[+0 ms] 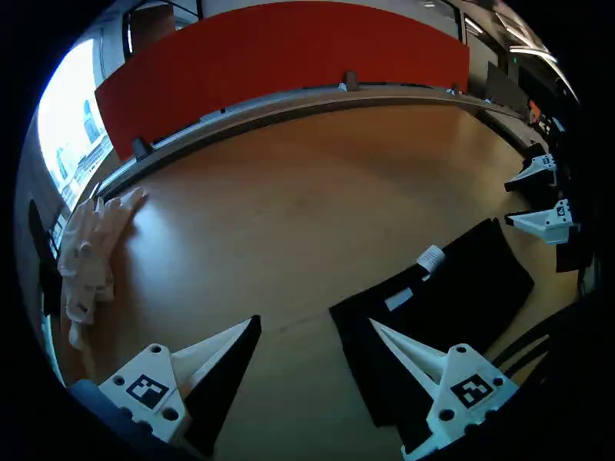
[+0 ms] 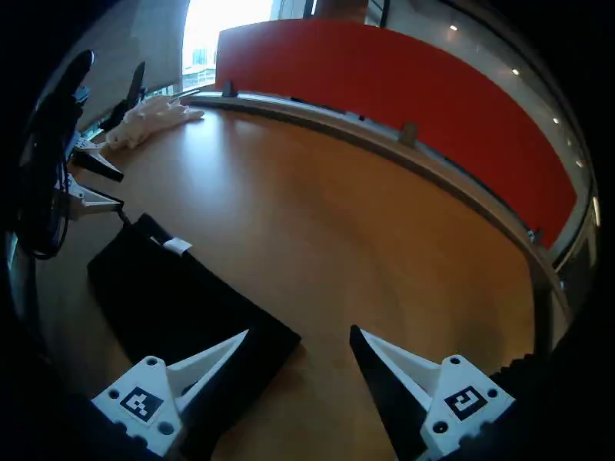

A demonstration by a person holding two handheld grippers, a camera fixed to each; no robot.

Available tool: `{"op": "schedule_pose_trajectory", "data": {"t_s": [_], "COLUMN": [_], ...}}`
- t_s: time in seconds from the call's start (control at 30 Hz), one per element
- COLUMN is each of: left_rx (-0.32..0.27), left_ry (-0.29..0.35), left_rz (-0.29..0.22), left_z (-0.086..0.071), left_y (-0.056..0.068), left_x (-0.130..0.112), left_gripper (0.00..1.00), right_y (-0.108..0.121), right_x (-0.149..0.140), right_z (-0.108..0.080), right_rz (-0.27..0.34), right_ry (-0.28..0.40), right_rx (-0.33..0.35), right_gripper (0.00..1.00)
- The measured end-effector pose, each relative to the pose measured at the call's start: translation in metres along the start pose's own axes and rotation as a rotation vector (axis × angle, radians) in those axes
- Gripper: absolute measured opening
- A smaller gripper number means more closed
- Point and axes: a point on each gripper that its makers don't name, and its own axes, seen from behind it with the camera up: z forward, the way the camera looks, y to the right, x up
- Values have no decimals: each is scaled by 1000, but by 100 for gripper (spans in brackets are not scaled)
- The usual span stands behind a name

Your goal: Fold towel

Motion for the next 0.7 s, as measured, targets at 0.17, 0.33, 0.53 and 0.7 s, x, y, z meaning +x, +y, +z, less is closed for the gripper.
{"op": "schedule_pose_trajectory", "data": {"t_s": [0.17,0.33,0.53,0.7], "left_rx": [3,-1,-6,-14], "left_ry": [6,11,6,-1], "left_rz": [9,6,6,1], "left_z": [-4,-9,-14,-19], "left_y": [0,2,6,11], "left_x": [1,1,-7,-17], "left_gripper": [93,93,93,93], "right_y": [-3,-8,-14,-21], "right_x": [0,-1,-6,-14], "right_z": [-5,-10,-16,-23], "right_rz": [-3,-3,0,3], "right_ry": [5,8,7,3], "right_rx": [-1,1,6,10], "right_gripper": [92,92,92,92]}}
